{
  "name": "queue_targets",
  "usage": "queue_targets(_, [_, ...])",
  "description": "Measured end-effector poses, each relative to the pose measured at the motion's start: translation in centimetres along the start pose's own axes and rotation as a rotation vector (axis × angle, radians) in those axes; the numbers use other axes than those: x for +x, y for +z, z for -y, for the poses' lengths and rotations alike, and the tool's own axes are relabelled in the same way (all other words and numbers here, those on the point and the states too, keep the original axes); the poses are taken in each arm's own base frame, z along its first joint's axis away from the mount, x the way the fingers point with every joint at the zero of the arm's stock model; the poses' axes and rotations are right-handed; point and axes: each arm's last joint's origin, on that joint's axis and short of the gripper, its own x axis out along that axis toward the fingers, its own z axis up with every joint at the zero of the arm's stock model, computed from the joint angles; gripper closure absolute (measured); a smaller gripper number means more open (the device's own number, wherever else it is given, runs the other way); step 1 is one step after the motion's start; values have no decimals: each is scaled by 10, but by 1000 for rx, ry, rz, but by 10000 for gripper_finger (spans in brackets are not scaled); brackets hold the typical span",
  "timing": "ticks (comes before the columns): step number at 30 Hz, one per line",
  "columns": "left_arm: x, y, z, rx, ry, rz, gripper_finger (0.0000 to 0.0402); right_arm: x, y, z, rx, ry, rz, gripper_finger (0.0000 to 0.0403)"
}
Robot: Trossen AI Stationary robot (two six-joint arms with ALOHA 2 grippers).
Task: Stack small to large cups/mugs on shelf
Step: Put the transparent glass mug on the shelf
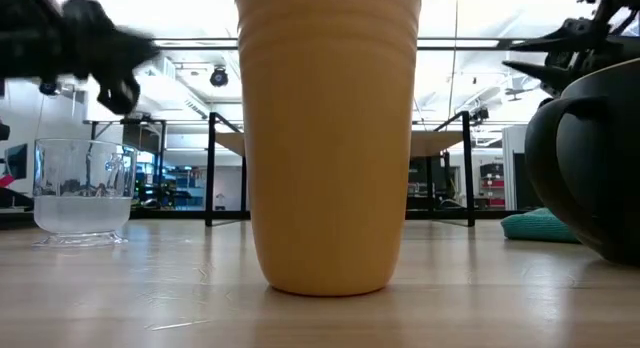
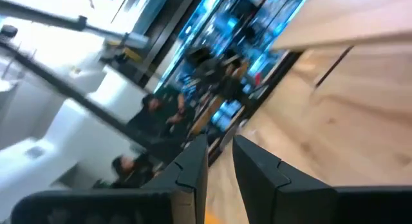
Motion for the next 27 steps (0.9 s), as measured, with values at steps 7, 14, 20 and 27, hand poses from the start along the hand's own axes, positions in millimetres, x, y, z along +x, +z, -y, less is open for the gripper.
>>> queue_targets(7, [-7,77,35,159,4,9,345,-1,11,-12,155,100,154,335])
queue_targets(14, [-2,125,54,179,159,-391,345,-15,34,-40,0,404,402,335])
queue_targets(20, [13,125,51,53,249,-677,345,-14,45,-60,-178,352,308,335])
queue_targets(27, [36,112,43,-55,215,-798,345,-1,64,-88,-279,43,24,335])
